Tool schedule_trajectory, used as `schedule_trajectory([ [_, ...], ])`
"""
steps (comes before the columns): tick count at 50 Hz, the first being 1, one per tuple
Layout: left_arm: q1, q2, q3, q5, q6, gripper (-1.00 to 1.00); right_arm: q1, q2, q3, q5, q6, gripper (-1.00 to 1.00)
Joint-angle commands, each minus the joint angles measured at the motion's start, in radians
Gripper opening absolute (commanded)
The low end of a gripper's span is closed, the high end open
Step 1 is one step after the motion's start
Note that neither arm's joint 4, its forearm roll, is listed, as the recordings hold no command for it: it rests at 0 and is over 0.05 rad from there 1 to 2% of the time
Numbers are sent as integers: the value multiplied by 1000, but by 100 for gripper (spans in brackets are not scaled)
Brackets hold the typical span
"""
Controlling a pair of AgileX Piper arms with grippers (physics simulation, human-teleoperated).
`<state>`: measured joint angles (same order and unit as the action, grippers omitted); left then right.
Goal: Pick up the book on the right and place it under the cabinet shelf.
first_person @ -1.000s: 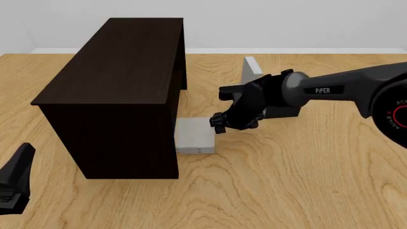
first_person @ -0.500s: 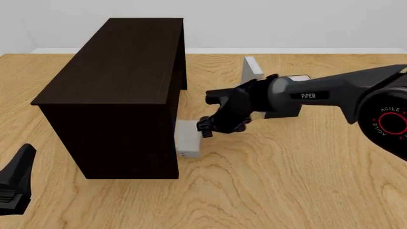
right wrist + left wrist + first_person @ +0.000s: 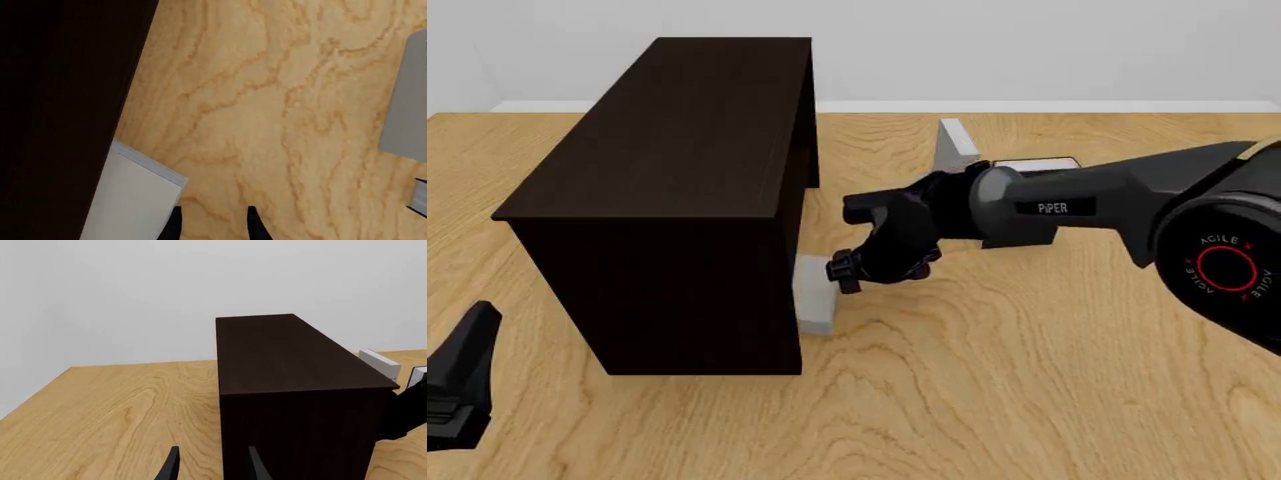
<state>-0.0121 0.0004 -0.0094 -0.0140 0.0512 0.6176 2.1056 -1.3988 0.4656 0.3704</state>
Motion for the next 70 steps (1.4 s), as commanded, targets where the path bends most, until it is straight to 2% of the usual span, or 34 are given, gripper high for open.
schedule_trajectory([
  [1,1,0,3,-4,-2,100,45,17,-33,-37,-66,100],
  [18,4,0,-12,7,-2,100,89,13,-48,-41,-40,100],
  [38,5,0,-14,11,-3,100,105,15,-62,-43,-31,100],
  [44,4,1,-17,14,-2,100,96,15,-62,-38,-43,100],
  [58,-4,0,-9,17,-2,100,73,-96,49,-56,-56,100],
  [70,-5,0,-9,13,-2,100,36,-196,129,-49,-98,100],
])
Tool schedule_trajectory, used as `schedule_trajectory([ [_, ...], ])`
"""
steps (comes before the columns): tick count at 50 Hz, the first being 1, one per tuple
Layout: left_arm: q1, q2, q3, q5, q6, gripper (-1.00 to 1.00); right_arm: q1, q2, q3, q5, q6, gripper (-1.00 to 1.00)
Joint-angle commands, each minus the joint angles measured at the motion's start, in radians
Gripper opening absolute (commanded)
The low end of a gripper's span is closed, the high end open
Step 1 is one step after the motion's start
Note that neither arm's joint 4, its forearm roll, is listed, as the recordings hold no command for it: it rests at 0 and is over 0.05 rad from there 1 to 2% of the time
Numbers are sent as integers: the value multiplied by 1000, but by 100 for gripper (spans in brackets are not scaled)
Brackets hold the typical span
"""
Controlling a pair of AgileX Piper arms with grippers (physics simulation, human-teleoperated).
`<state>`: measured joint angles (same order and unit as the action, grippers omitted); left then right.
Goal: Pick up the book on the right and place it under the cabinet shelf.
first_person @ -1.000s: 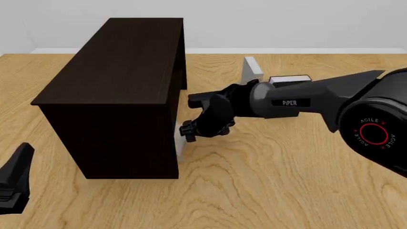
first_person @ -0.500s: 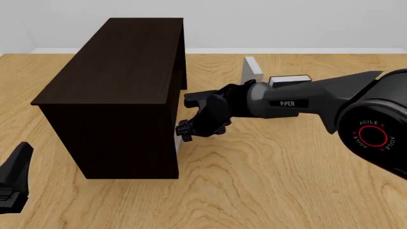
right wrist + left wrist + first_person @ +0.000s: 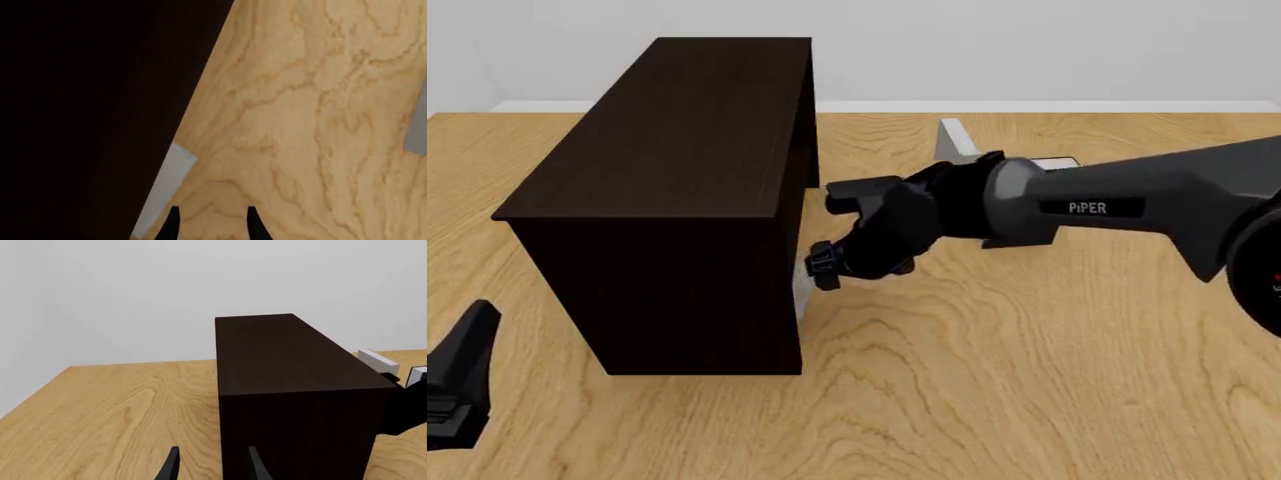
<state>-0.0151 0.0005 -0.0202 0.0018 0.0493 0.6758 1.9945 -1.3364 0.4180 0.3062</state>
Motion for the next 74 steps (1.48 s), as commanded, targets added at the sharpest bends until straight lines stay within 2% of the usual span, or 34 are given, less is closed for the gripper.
schedule_trajectory([
  [1,-2,0,3,-4,0,100,-23,-95,74,-1,-36,100],
  [13,-4,0,1,-11,1,100,-50,-242,167,10,-66,100],
  [28,-10,0,-12,-5,4,100,-72,-447,287,28,-78,100],
  [33,-8,0,-4,-13,4,100,-107,-521,320,38,-103,100],
  [42,-10,0,-6,-11,3,100,-146,-675,380,69,-117,100],
  [44,-10,0,-4,-12,2,100,-182,-724,392,76,-135,100],
  [61,-11,0,6,-21,1,100,-272,-1051,523,117,-100,100],
  [74,-16,0,3,-18,-1,100,-362,-1317,604,182,-110,100],
])
